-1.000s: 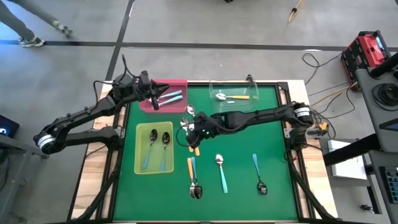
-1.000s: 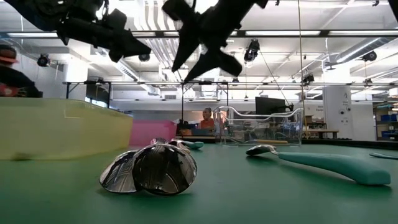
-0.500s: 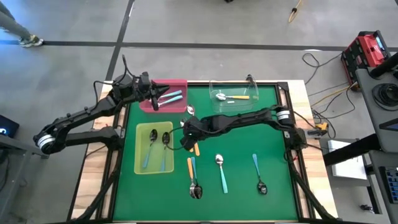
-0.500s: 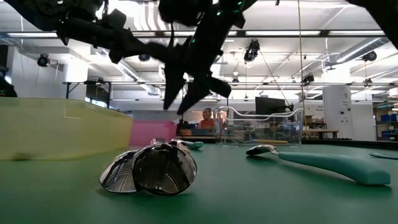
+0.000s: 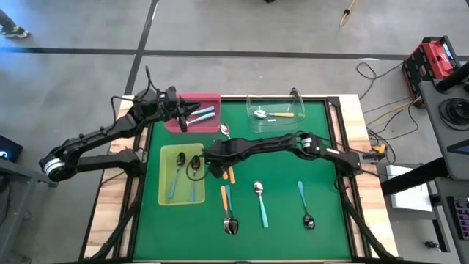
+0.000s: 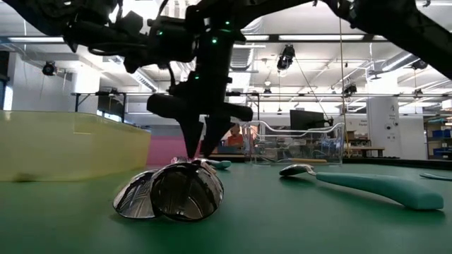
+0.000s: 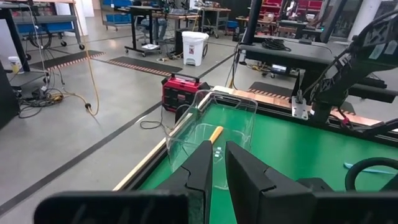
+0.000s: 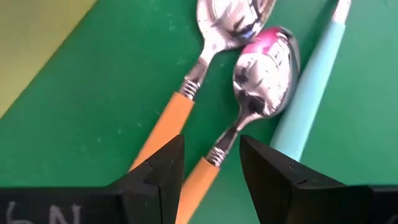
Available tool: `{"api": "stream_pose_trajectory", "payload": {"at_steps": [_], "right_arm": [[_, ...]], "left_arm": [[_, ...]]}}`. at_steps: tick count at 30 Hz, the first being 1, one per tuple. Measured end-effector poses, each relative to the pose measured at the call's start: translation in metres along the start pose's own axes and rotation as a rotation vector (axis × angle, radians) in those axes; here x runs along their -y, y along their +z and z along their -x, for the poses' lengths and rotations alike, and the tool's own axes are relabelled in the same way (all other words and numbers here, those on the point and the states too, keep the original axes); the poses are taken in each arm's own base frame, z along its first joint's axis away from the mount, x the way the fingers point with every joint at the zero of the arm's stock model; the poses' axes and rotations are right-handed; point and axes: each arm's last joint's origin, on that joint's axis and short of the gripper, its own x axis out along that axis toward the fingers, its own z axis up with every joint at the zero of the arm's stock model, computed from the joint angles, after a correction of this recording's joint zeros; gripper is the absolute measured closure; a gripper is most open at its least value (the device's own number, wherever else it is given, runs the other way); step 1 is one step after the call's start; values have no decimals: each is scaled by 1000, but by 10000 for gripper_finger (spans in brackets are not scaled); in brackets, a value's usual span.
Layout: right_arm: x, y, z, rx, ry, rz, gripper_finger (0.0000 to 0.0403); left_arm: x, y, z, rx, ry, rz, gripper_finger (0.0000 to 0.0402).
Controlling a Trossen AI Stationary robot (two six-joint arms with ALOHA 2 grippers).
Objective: Sort silverware by color (type)
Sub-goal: Put the yellow spoon into the transparent bin
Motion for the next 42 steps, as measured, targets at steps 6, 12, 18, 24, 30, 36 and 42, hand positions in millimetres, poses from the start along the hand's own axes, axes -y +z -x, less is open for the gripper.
{"api": "stream_pose_trajectory", "payload": {"at_steps": [6,12,18,24,30,36,42], "right_arm": [[-3,3,-1,-6,-6,-4,257],[0,0,-1,-30,-31,-10,257],[2,-3,-7,-36,-57,-13,257],[2,-4,-16,-24,-65,-8,257],[3,-8,-27,-25,-41,-9,271],[3,-10,-31,-32,-33,-8,353],[2,-9,-28,-25,-24,16,376]], "left_arm": [[0,-2,0,-3,0,1,374],[0,-2,0,-4,-1,1,374],[0,-2,0,-6,-1,2,374],[0,-3,0,-7,-1,3,374],[0,-3,0,-9,-1,10,374],[0,-3,0,-9,-1,27,374],[0,-4,0,-13,-1,31,374]]}}
